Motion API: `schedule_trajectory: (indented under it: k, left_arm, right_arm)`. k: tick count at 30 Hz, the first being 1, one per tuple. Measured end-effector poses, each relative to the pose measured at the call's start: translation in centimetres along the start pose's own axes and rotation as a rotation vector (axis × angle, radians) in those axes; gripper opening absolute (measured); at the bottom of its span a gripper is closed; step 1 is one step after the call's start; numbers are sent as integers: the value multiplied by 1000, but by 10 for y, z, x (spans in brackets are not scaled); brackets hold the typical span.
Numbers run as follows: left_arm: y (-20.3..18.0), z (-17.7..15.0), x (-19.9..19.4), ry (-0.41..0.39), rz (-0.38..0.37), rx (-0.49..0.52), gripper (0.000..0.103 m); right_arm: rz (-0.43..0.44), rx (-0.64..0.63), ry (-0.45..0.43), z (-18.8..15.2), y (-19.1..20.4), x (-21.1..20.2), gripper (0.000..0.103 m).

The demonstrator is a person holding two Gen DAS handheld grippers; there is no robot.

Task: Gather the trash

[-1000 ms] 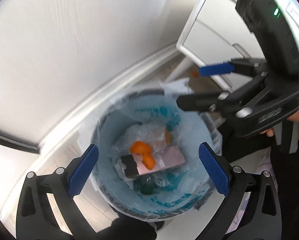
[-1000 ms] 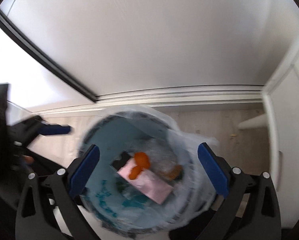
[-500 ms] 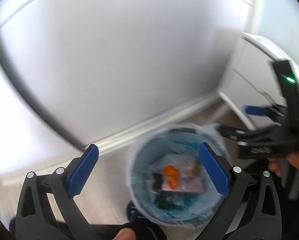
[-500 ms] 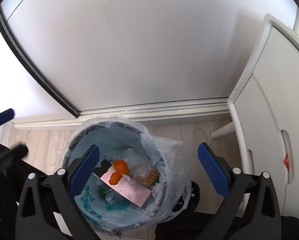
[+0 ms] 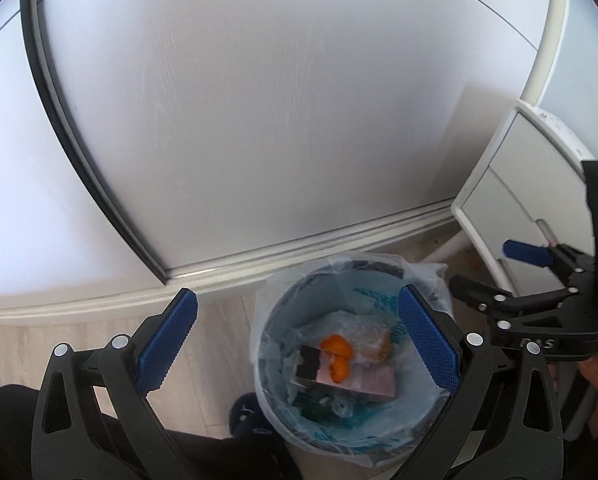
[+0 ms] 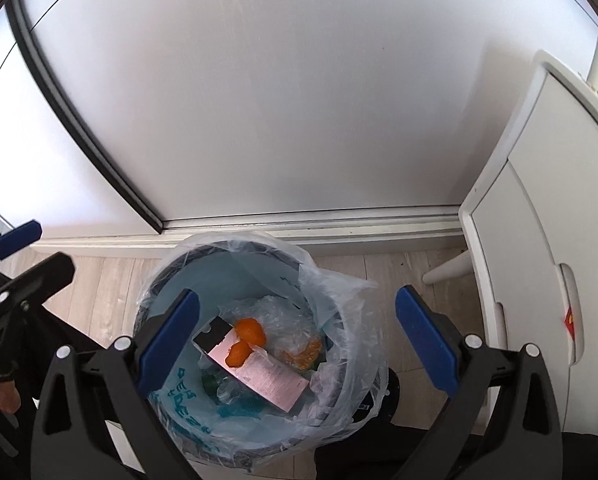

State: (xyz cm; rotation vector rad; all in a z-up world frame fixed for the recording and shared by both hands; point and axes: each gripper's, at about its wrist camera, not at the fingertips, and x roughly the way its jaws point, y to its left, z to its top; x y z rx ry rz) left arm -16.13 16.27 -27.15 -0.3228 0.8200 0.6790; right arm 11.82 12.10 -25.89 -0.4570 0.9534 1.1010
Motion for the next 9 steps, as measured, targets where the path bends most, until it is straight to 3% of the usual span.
schedule_trajectory:
  k: [4,7,9]
  left_arm:
    - [-1,-1,3,9,-22,4,97]
    - [-3,-6,15,47,84,83,97]
    - [0,-9,24,84,99,84,97]
  right_arm:
    - [0,4,0,0,0,-4,96]
    - [3,16,6,-1,-2,-5,96]
    - [-4,11,8,-2,-1,-6,96]
